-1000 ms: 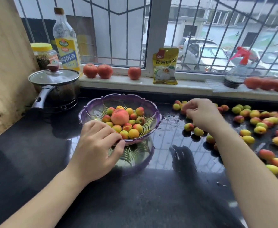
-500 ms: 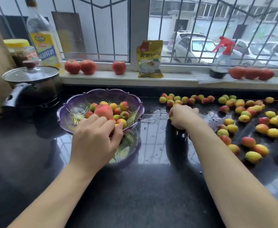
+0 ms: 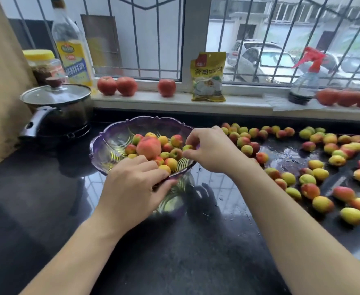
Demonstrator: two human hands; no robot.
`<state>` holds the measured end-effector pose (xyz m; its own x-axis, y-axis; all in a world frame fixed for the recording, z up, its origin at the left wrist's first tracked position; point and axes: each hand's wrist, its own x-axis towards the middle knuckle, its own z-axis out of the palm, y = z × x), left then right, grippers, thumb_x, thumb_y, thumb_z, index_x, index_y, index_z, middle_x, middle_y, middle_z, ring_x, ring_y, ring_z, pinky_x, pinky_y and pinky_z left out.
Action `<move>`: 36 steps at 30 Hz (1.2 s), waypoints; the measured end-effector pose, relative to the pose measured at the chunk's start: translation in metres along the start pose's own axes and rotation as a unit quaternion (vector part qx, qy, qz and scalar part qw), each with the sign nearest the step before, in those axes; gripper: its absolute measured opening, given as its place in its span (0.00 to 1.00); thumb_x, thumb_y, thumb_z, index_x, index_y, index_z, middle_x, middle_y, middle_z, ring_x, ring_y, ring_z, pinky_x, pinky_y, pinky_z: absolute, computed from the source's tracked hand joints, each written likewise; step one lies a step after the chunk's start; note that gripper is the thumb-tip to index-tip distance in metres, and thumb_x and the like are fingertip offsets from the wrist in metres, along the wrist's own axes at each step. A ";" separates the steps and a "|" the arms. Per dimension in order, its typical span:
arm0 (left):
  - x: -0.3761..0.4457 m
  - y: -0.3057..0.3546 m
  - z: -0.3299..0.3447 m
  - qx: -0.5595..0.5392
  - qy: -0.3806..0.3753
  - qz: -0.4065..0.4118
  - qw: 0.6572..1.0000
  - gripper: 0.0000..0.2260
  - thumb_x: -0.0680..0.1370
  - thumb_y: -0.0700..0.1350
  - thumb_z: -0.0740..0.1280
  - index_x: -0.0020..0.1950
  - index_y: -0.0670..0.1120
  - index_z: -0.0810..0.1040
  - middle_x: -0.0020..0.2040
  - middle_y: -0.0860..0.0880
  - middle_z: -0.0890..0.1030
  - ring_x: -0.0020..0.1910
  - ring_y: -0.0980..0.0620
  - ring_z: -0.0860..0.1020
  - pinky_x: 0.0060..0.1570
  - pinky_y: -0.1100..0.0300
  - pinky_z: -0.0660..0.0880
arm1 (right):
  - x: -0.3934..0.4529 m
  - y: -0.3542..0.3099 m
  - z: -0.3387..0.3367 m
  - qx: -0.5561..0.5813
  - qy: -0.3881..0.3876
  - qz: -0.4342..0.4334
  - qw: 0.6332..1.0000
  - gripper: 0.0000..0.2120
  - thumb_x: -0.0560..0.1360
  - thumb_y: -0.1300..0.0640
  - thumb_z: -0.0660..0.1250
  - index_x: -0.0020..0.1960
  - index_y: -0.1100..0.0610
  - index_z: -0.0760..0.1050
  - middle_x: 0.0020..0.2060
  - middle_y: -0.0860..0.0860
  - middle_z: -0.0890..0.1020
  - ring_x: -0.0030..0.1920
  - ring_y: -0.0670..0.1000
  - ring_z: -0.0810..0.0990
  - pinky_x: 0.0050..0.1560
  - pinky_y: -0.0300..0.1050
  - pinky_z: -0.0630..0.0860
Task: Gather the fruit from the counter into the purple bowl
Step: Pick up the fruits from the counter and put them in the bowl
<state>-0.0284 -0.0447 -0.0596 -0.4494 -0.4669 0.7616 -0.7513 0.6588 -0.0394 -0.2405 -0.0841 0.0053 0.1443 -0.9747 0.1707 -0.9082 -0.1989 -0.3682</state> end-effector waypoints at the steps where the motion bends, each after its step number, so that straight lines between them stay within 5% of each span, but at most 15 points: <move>1: 0.000 0.000 -0.001 -0.009 0.001 0.002 1.000 0.13 0.80 0.54 0.70 0.40 0.49 0.85 0.35 0.53 0.80 0.36 0.47 0.77 0.37 0.49 0.76 | 0.002 0.002 0.002 0.001 -0.012 0.018 1.000 0.12 0.76 0.45 0.71 0.57 0.49 0.80 0.50 0.47 0.82 0.58 0.54 0.73 0.60 0.58 0.75; 8: -0.001 0.002 0.000 -0.040 0.006 0.003 0.999 0.12 0.80 0.54 0.72 0.40 0.50 0.86 0.34 0.55 0.79 0.37 0.49 0.76 0.39 0.51 0.75 | 0.003 0.002 -0.006 0.042 -0.026 0.050 0.998 0.09 0.77 0.47 0.70 0.54 0.48 0.83 0.47 0.45 0.84 0.49 0.49 0.82 0.55 0.54 0.81; 14: 0.000 0.004 -0.002 -0.067 0.026 -0.040 0.997 0.23 0.85 0.54 0.63 0.32 0.48 0.81 0.31 0.55 0.77 0.33 0.51 0.74 0.37 0.50 0.73 | 0.000 0.056 -0.063 0.166 0.171 0.144 0.960 0.06 0.80 0.55 0.67 0.52 0.51 0.83 0.46 0.47 0.84 0.43 0.44 0.80 0.37 0.37 0.73; 20: 0.005 0.004 0.009 0.021 0.087 -0.096 0.991 0.22 0.83 0.48 0.65 0.28 0.47 0.74 0.27 0.51 0.73 0.29 0.48 0.71 0.33 0.53 0.70 | 0.009 0.110 -0.044 0.071 0.127 0.234 0.961 0.09 0.79 0.61 0.65 0.52 0.53 0.84 0.51 0.54 0.84 0.43 0.51 0.80 0.40 0.42 0.73; 22: 0.007 0.003 0.014 0.030 0.089 -0.098 0.991 0.21 0.82 0.48 0.66 0.29 0.47 0.75 0.27 0.51 0.73 0.29 0.47 0.72 0.34 0.52 0.71 | 0.031 0.108 -0.024 0.013 0.105 0.209 0.972 0.11 0.78 0.61 0.64 0.52 0.51 0.83 0.51 0.55 0.84 0.46 0.54 0.81 0.42 0.42 0.74; 26: 0.009 0.000 0.019 0.034 0.098 -0.096 0.990 0.20 0.82 0.47 0.66 0.29 0.47 0.74 0.27 0.50 0.73 0.29 0.47 0.72 0.33 0.51 0.71 | 0.088 0.111 0.002 -0.190 0.044 0.108 0.975 0.20 0.80 0.58 0.60 0.71 0.50 0.72 0.66 0.56 0.75 0.66 0.60 0.69 0.62 0.55 0.71; 31: 0.009 -0.001 0.020 0.033 0.108 -0.089 0.990 0.20 0.82 0.47 0.66 0.29 0.47 0.73 0.27 0.50 0.71 0.28 0.47 0.70 0.33 0.53 0.71 | 0.116 0.121 0.017 -0.411 -0.042 0.056 0.909 0.21 0.77 0.54 0.67 0.69 0.52 0.73 0.64 0.58 0.71 0.65 0.62 0.68 0.63 0.57 0.70; 36: 0.010 -0.001 0.022 0.023 0.114 -0.087 0.989 0.20 0.81 0.45 0.67 0.28 0.47 0.71 0.26 0.50 0.70 0.28 0.48 0.69 0.34 0.53 0.68 | 0.112 0.112 0.021 -0.456 0.010 -0.010 0.890 0.18 0.76 0.55 0.70 0.65 0.54 0.76 0.61 0.57 0.74 0.63 0.60 0.71 0.63 0.55 0.70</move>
<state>-0.0423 -0.0629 -0.0661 -0.1944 -0.4226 0.8852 -0.8310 0.5504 0.0803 -0.3178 -0.2176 -0.0358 0.1647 -0.9681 0.1887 -0.8478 -0.0412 0.5287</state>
